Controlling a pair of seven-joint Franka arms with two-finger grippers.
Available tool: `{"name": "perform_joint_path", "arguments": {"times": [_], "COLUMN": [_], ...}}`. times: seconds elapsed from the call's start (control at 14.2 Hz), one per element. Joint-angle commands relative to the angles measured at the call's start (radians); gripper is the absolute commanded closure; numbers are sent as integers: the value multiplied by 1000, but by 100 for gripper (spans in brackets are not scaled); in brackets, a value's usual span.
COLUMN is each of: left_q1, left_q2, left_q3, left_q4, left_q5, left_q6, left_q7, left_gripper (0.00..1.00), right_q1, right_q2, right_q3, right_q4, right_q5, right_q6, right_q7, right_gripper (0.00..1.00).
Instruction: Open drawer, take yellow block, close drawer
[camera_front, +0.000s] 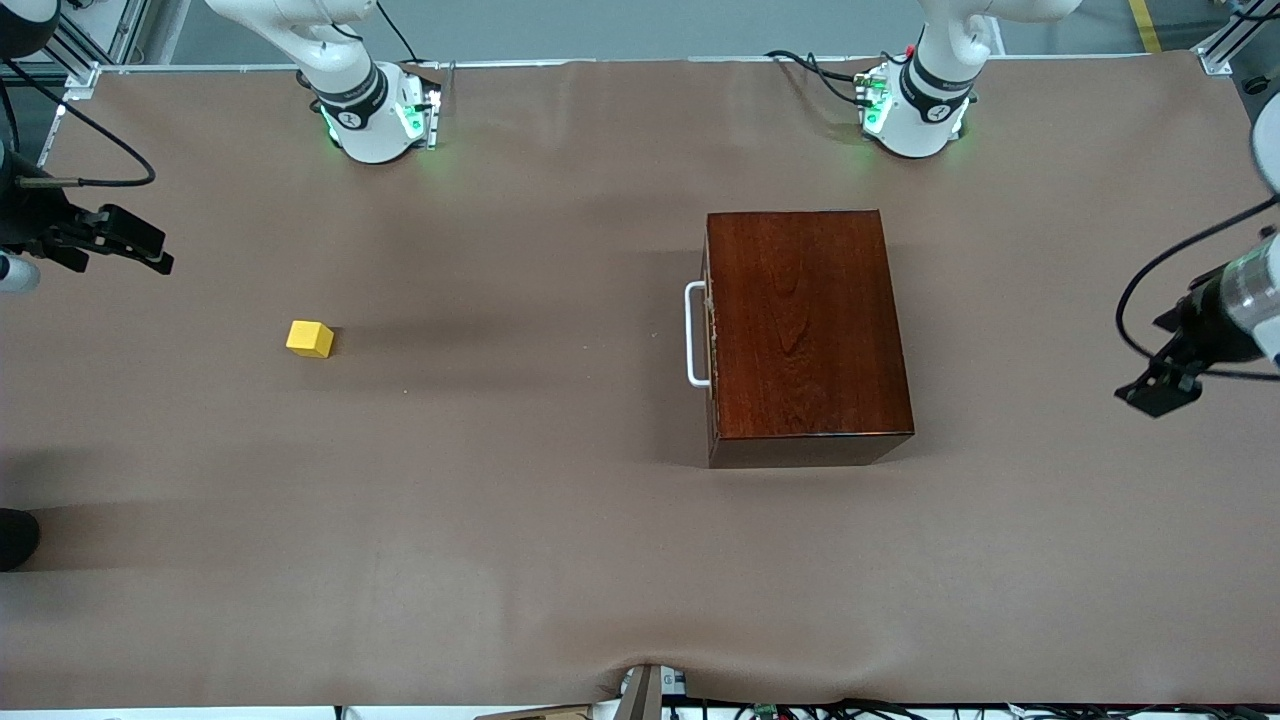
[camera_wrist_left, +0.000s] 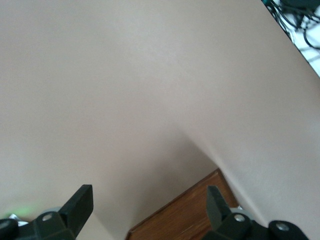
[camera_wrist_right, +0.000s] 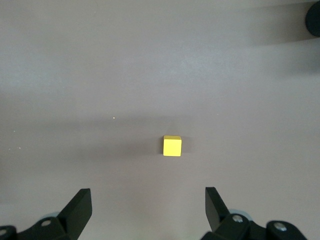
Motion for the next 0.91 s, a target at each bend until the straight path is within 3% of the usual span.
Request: {"name": "perform_joint_path", "arguments": {"times": [0.0, 0.14, 0.35, 0.42, 0.84], "left_q1": [-2, 27, 171, 183, 185], "left_q2": [-128, -189, -225, -225, -298], "left_q3": [-12, -41, -214, -243, -251], "left_q4": [-125, -185, -213, -214, -251], "left_q5": [-17, -29, -31, -31, -29], "left_q6": [9, 11, 11, 11, -25], "left_q7": [177, 282, 415, 447, 716], "left_gripper": [0, 0, 0, 0, 0], "right_q1": [4, 4, 3, 1, 3], "right_q2": [5, 5, 5, 5, 5], "right_q3": [0, 0, 0, 0, 0], "right_q4": [16, 25, 37, 37, 37], "right_q5": [-3, -4, -4, -4, -4], "right_q6": [-3, -3, -5, -5, -13], "right_q7": [7, 7, 7, 7, 5], "right_gripper": [0, 0, 0, 0, 0]}}
